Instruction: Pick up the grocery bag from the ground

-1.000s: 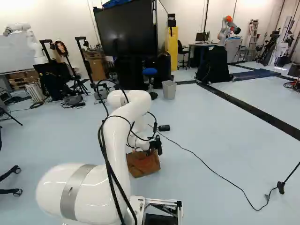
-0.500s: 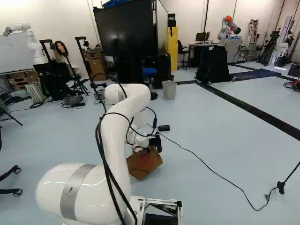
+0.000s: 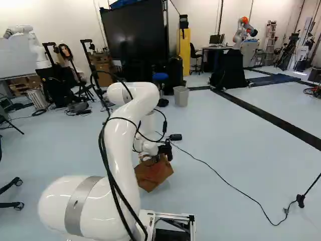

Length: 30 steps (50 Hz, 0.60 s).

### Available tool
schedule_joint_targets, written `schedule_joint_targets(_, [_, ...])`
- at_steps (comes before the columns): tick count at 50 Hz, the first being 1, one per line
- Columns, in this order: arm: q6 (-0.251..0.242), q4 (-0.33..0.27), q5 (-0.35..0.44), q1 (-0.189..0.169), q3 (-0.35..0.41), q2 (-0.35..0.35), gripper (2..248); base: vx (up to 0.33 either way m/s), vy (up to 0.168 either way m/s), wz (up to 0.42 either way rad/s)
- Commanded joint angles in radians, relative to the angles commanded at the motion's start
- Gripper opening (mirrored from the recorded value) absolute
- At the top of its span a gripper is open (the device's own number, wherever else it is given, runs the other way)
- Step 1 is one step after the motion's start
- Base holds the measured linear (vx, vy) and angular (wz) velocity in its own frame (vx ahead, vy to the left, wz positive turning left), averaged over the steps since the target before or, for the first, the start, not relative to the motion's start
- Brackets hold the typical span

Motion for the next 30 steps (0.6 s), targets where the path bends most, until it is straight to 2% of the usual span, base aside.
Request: schedule_joint_targets(30, [0.000, 0.000, 0.000, 0.014, 0.117, 0.124, 24, 0.000, 0.000, 0.000])
